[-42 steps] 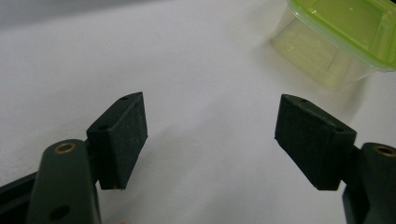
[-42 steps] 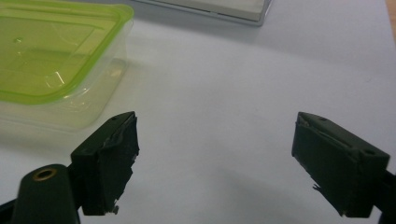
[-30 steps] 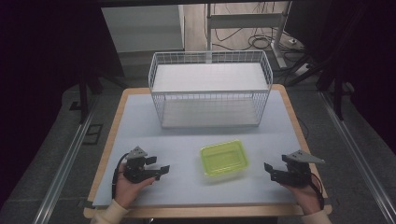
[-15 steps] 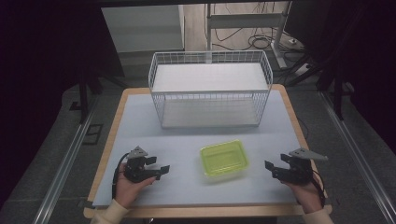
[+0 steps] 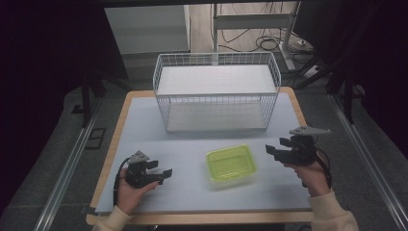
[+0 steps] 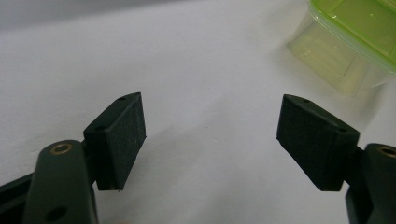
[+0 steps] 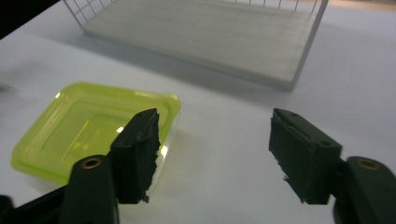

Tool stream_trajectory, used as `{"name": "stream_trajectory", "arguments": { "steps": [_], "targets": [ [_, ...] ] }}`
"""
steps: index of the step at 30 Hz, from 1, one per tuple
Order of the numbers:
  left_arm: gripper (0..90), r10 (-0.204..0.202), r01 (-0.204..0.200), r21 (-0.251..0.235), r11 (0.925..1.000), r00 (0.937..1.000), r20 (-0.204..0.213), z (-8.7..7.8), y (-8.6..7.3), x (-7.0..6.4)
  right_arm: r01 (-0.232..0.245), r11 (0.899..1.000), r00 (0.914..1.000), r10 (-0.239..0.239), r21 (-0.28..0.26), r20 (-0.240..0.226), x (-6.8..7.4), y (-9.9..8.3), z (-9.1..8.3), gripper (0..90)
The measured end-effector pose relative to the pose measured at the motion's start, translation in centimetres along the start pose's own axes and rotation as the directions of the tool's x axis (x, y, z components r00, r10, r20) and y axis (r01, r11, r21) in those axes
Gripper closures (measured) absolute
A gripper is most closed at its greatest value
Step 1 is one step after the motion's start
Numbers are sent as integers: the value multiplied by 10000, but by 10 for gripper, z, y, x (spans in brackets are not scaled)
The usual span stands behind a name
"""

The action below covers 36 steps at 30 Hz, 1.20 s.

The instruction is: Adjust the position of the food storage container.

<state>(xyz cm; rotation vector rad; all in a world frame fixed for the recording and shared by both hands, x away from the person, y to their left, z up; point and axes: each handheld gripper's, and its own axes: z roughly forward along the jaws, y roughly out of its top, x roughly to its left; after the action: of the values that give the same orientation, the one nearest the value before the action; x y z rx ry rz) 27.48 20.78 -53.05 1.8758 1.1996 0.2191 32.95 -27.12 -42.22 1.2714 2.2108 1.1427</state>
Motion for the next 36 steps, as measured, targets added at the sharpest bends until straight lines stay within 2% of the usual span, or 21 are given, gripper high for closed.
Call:
{"name": "stream_trajectory", "arguments": {
  "steps": [1, 3, 5, 6, 7, 8, 9, 10, 11, 12, 14, 19, 22, 25, 28, 29, 31, 34, 36],
  "targets": [
    [235, -5, 5, 10, 10000, 10000, -17, 0, 0, 0, 0, 10000, 10000, 0, 0, 0, 0, 0, 0, 380],
    [240, 2, -2, 57, 10000, 10000, -24, 1, 1, -2, 143, 9998, 9998, -146, -162, -164, 1, 6, 1, 468],
    [246, 65, -65, 72, 10000, 10000, -6, 3, 2, -6, 488, 9988, 9981, -487, 21, -369, 3, 8, 4, 560],
    [245, 108, -108, 89, 9999, 9999, 21, 3, 2, -7, 729, 9971, 9961, -717, 223, -520, 6, 6, 8, 660],
    [245, 205, -205, 119, 9997, 9998, 56, 5, 3, -10, 729, 9971, 9961, -717, 223, -520, 6, 6, 8, 660],
    [244, 226, -227, 138, 9996, 9997, 65, 5, 3, -12, 786, 9962, 9948, -760, 380, -674, 6, 3, 13, 765],
    [244, 271, -273, 192, 9994, 9996, 98, 6, 3, -13, 786, 9962, 9948, -760, 380, -674, 6, 3, 13, 765],
    [243, 294, -296, 222, 9993, 9995, 102, 6, 2, -14, 790, 9954, 9942, -747, 546, -776, 6, 0, 16, 848],
    [243, 299, -301, 217, 9993, 9995, 85, 6, 2, -14, 790, 9954, 9942, -747, 546, -776, 6, 0, 16, 848],
    [244, 276, -277, 215, 9994, 9996, 77, 6, 2, -14, 829, 9941, 9935, -770, 694, -840, 6, -2, 18, 884],
    [244, 184, -185, 163, 9997, 9998, 76, 6, 2, -13, 870, 9931, 9934, -805, 784, -823, 7, -4, 21, 888],
    [248, 315, -317, 278, 9991, 9995, 89, 8, 1, -15, 1004, 9865, 9923, -899, 1293, -848, 9, -12, 38, 897],
    [248, 357, -359, 314, 9989, 9993, 85, 9, 1, -16, 1159, 9798, 9908, -1025, 1630, -880, 13, -16, 47, 899],
    [249, 336, -339, 301, 9990, 9994, 85, 9, 1, -16, 1363, 9705, 9900, -1260, 1987, -637, 17, -21, 54, 900],
    [249, 381, -384, 343, 9987, 9992, 105, 9, 1, -16, 1408, 9642, 9890, -1268, 2245, -759, 18, -26, 61, 900],
    [249, 401, -405, 360, 9985, 9991, 120, 9, 1, -16, 1408, 9642, 9890, -1268, 2245, -759, 18, -26, 61, 900],
    [250, 410, -415, 370, 9985, 9991, 122, 9, 1, -16, 1548, 9567, 9869, -1383, 2466, -829, 20, -29, 65, 900],
    [250, 385, -390, 371, 9985, 9992, 139, 9, 1, -16, 1568, 9545, 9872, -1436, 2537, -698, 21, -31, 67, 900],
    [251, 388, -392, 383, 9985, 9992, 132, 8, 0, -15, 1531, 9531, 9872, -1359, 2612, -830, 19, -33, 69, 900]
  ]
}}
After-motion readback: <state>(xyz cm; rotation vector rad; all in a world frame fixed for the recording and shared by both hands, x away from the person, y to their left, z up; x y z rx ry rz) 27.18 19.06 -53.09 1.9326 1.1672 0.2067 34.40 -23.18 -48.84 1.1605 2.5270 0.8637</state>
